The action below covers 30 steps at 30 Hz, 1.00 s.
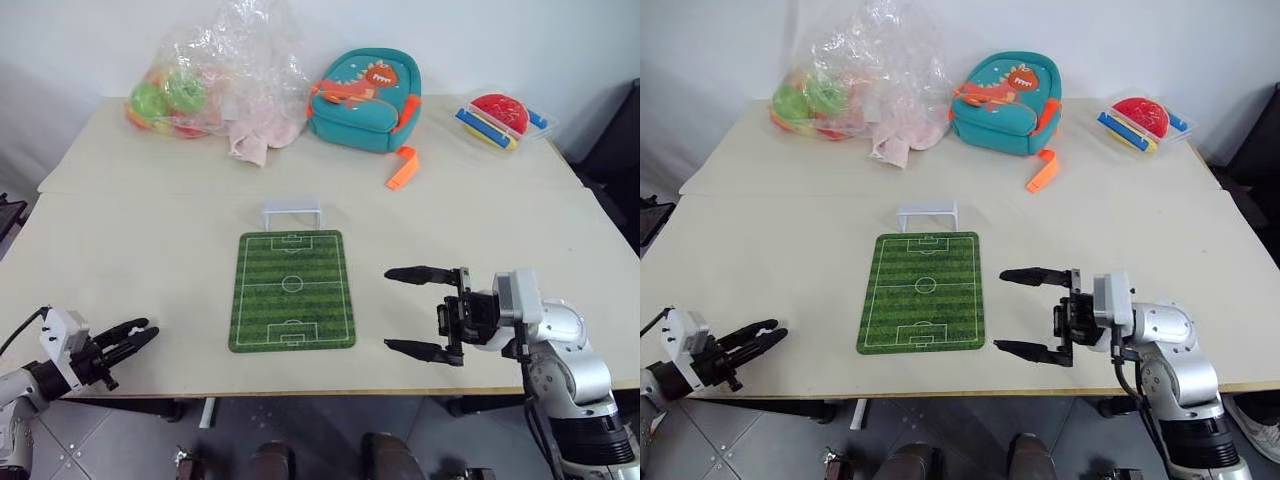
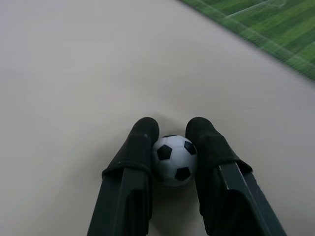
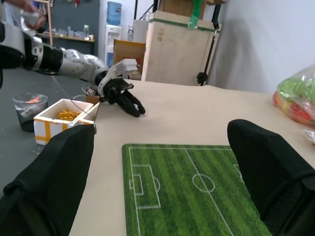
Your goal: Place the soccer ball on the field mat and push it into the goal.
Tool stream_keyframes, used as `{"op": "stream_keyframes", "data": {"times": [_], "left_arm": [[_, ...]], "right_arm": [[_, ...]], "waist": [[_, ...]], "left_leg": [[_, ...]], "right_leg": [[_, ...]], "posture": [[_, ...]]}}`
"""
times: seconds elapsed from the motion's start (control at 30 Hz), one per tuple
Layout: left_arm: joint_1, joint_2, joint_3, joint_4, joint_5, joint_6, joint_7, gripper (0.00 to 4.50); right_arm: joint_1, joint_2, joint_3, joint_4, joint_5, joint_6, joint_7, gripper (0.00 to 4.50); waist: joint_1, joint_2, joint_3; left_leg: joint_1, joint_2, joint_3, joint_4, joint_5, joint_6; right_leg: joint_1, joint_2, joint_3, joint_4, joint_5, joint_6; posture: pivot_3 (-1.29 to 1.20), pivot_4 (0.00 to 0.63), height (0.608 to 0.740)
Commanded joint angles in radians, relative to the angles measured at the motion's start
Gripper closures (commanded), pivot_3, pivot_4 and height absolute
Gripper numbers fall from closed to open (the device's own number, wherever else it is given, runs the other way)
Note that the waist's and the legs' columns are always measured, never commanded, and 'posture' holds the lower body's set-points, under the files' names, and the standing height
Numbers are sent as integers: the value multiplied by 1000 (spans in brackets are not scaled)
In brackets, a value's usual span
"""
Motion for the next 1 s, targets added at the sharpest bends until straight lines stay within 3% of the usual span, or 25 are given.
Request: {"op": "stream_keyframes", "data": {"times": [0.03, 0.17, 0.43, 0.7, 1.0], "left_arm": [[-71, 47, -67, -196, -69, 99, -65, 3627], [-257, 55, -288, -274, 33, 88, -151, 3627], [-512, -120, -549, -112, 212, 19, -145, 3627], [-493, -162, -614, -111, 272, -6, -130, 3627], [-457, -204, -636, -124, 306, -17, -76, 3627]], "right_arm": [[29, -34, -63, 12, 35, -44, 71, 0], [88, -85, -118, 35, 71, -43, 156, 0], [209, -170, -97, 121, 59, -173, 241, 0], [189, -161, -101, 221, 24, -252, 232, 0], [168, -133, -75, 166, 4, -224, 158, 0]], "waist": [[9, 0, 0], [19, 2, 0], [2, 3, 0], [-2, 3, 0], [5, 3, 0]], "left_leg": [[-1, 2, -1, 1, 0, 0], [-1, -3, -2, 2, 0, 1], [1, -2, 7, 2, 0, 1], [1, -2, 6, 5, 0, 1], [1, -2, 6, 5, 0, 2]], "right_leg": [[0, -1, 0, 0, 0, 0], [2, -1, 0, -2, 1, 1], [4, 2, -1, -3, 1, 1], [5, 2, -1, -3, 2, 3], [5, 1, 0, -3, 2, 3]], "posture": [[0, 150, 740], [0, 150, 740], [0, 150, 740], [0, 150, 740], [0, 150, 740]]}}
